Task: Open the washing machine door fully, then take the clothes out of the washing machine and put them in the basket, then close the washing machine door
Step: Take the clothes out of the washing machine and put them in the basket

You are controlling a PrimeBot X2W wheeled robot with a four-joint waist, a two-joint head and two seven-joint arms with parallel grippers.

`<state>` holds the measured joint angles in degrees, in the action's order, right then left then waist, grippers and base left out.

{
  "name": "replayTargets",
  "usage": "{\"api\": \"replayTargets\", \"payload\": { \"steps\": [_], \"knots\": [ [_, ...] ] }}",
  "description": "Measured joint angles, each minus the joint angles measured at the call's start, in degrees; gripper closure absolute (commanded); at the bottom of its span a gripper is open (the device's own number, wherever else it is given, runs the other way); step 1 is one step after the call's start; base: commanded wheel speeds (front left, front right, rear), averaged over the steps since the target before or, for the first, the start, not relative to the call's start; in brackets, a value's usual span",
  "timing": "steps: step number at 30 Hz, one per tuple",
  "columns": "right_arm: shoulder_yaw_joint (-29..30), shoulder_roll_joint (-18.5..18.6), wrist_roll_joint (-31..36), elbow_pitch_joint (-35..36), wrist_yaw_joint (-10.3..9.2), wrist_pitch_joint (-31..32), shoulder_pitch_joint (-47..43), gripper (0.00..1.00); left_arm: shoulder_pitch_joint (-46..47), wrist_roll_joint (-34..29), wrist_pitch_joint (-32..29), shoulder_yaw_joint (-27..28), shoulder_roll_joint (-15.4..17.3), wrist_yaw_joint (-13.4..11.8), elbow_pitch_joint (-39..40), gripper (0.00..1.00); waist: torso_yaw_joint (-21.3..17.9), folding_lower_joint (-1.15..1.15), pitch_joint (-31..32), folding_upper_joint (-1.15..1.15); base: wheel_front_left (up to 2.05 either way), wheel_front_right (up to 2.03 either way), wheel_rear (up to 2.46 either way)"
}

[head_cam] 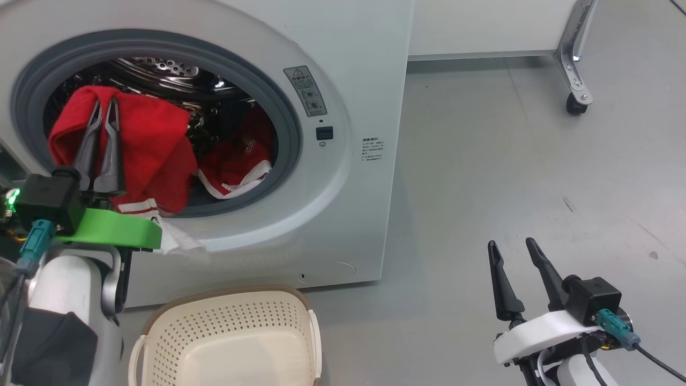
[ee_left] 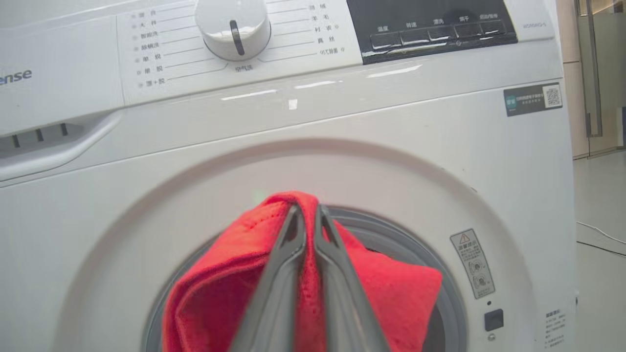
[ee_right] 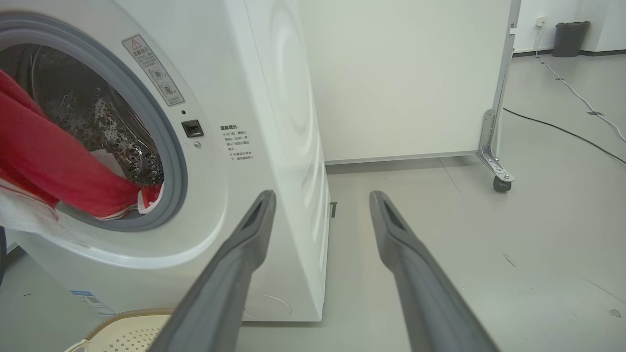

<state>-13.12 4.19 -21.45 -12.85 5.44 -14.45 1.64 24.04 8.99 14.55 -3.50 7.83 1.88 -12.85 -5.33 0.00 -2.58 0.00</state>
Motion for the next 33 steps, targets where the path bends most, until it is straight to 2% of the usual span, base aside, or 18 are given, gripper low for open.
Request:
{"api": "replayTargets", "payload": {
  "steps": [7, 16, 33],
  "knots": [
    [0.07, -0.04, 0.35, 0.20, 0.03, 0.00, -0.09, 0.00, -1.20, -0.19, 0.14, -0.13, -0.76, 0.00, 3.14, 1.00, -0.14, 0.00, -0.37, 0.00, 0.00, 0.00, 0.00],
    [0.03, -0.14, 0.43, 0.74, 0.04, 0.00, -0.10, 0.00, -6.86, -0.18, 0.05, -1.23, -0.98, 0.45, 1.70, 1.00, -0.34, 0.00, -1.66, 0.00, 0.00, 0.00, 0.00],
    [-1.46, -0.36, 1.40, 1.52, 0.54, 0.00, 0.58, 0.00, -13.01, -1.23, -11.15, -5.48, -0.04, 1.96, -7.10, 1.00, -1.48, 0.00, -7.77, 0.00, 0.00, 0.00, 0.00]
  ]
}}
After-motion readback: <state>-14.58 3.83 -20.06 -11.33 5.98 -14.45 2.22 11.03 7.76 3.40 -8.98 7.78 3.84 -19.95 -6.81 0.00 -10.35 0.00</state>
